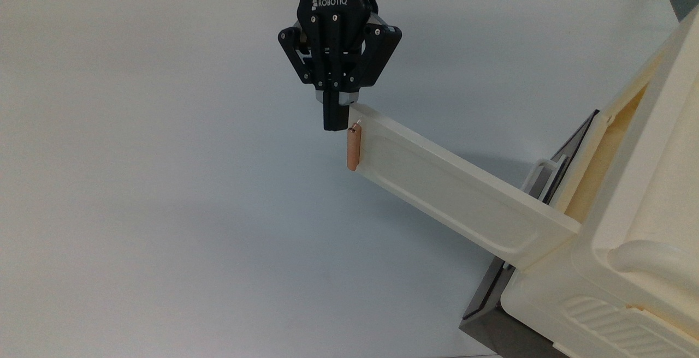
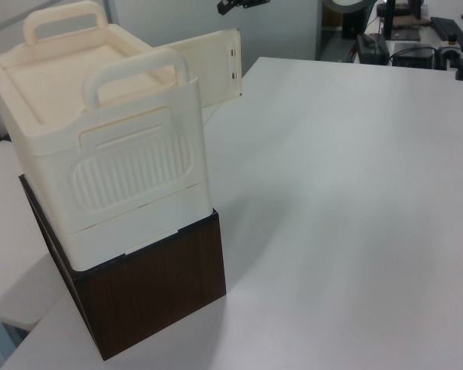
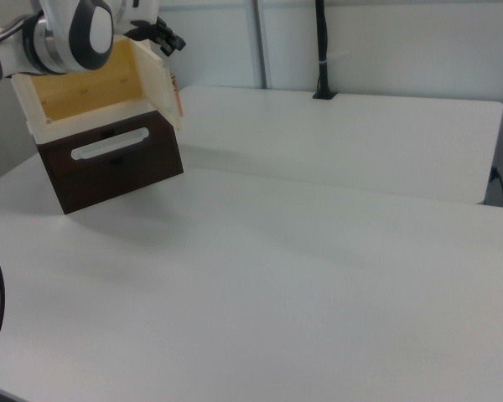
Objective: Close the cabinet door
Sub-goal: 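Push the cream door with the gripper, swinging it toward the cabinet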
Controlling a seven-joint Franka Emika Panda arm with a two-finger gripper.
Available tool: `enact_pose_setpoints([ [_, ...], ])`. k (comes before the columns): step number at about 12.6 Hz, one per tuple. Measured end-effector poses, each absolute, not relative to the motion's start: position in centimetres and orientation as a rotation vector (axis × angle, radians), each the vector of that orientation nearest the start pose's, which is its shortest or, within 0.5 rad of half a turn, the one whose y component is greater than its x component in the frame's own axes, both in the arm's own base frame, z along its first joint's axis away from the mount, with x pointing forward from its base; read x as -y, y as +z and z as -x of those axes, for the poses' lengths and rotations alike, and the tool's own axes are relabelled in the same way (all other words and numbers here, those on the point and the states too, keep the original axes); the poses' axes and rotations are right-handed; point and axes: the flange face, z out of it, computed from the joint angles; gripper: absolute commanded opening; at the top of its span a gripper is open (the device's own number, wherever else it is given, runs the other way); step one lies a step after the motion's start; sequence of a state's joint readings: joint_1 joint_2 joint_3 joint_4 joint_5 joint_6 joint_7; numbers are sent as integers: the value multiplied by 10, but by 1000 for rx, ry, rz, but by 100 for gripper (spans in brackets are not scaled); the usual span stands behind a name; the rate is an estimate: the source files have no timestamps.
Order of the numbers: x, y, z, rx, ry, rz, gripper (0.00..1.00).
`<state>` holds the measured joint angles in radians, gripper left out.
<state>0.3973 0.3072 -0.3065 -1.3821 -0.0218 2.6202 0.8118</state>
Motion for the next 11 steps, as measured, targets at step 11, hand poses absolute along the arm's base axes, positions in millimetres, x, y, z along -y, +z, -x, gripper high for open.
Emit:
enact_pose_setpoints([
  [11,-153,631,-658,-865,-434,2583,5],
])
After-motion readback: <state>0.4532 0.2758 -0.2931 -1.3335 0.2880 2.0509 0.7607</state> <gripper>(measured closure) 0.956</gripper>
